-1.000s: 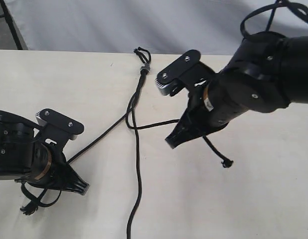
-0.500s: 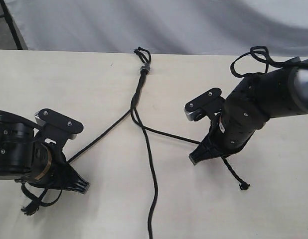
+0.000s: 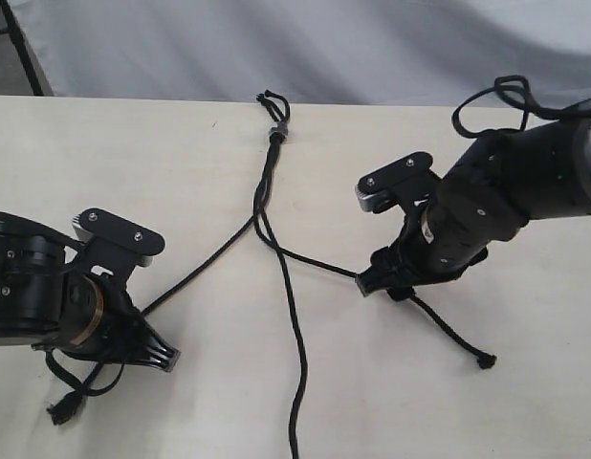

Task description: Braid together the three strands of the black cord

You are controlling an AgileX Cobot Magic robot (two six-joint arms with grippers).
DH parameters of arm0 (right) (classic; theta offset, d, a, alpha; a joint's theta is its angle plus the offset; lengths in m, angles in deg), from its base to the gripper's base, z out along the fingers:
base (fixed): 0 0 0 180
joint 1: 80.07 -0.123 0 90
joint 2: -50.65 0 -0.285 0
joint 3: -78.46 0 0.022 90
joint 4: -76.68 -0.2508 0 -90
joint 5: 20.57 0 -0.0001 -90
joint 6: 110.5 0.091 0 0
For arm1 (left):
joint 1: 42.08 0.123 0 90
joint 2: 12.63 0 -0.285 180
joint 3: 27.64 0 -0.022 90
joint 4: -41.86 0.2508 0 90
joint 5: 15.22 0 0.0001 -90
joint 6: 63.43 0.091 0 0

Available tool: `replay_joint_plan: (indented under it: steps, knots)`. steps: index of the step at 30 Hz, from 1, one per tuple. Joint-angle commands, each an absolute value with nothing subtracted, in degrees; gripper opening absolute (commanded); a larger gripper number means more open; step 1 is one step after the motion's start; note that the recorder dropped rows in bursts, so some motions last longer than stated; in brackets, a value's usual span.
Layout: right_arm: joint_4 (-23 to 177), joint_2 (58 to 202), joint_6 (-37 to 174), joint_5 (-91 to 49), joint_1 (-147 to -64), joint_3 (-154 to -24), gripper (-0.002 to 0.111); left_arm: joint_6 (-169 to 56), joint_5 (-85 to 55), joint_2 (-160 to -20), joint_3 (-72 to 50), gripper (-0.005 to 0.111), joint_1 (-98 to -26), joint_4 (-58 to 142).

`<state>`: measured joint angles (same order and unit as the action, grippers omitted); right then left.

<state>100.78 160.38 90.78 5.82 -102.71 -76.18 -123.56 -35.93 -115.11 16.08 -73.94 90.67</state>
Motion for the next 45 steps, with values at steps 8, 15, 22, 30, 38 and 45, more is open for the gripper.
replay_joint_plan:
  steps: [8, 15, 22, 30, 38, 45]
  knots:
    - [104.0, 153.0, 91.4, 4.2, -102.3, -75.9, 0.067, -123.8, -33.1, -113.2, 14.7, 0.066, -73.7, 89.2]
    - [108.6, 152.9, 93.8, 1.7, -99.4, -75.9, 0.067, -121.5, -20.1, -109.7, 10.1, 0.066, -80.6, 83.1]
    - [108.4, 152.9, 99.1, 1.5, -92.1, -75.9, 0.067, -120.9, -40.1, -116.9, -1.4, 0.066, -93.5, 82.1]
    - [107.7, 152.9, 99.1, 2.2, -91.6, -75.9, 0.067, -102.9, -46.7, -128.3, -11.4, 0.066, -97.4, 62.0]
    - [107.6, 152.9, 99.1, 2.0, -91.6, -75.9, 0.067, -95.7, -49.7, -133.5, -13.8, 0.05, -97.4, 54.0]
    - [107.1, 152.9, 99.1, 1.8, -91.6, -75.9, 0.067, -87.3, -52.8, -133.5, -13.9, 0.001, -97.3, 50.4]
